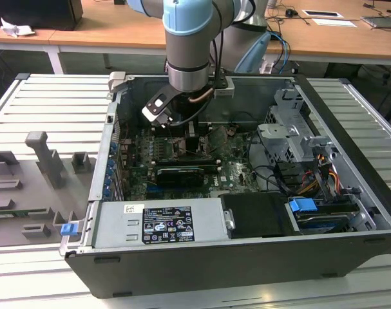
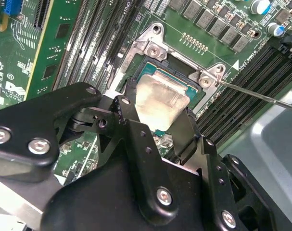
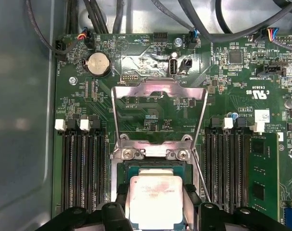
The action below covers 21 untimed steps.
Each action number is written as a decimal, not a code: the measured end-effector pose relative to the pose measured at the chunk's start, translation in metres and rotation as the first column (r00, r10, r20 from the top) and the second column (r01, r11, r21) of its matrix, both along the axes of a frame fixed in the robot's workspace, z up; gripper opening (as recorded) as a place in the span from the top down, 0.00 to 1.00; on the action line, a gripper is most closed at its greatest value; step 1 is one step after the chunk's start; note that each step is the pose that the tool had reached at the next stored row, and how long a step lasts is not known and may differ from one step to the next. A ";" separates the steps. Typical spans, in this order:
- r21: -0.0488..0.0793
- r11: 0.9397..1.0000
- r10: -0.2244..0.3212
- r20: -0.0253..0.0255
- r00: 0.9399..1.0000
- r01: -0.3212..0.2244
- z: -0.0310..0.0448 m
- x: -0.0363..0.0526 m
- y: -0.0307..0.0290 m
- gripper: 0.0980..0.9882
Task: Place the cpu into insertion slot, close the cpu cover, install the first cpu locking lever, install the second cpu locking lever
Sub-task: 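Place the cpu into insertion slot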
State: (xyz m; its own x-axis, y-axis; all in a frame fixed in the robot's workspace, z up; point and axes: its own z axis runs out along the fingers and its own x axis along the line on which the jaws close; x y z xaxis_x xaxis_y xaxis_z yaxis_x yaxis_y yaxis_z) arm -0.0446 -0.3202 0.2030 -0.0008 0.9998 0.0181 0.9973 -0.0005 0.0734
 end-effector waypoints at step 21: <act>-0.003 1.000 0.000 -0.011 1.000 0.000 0.0157 0.0019 0.0000 0.99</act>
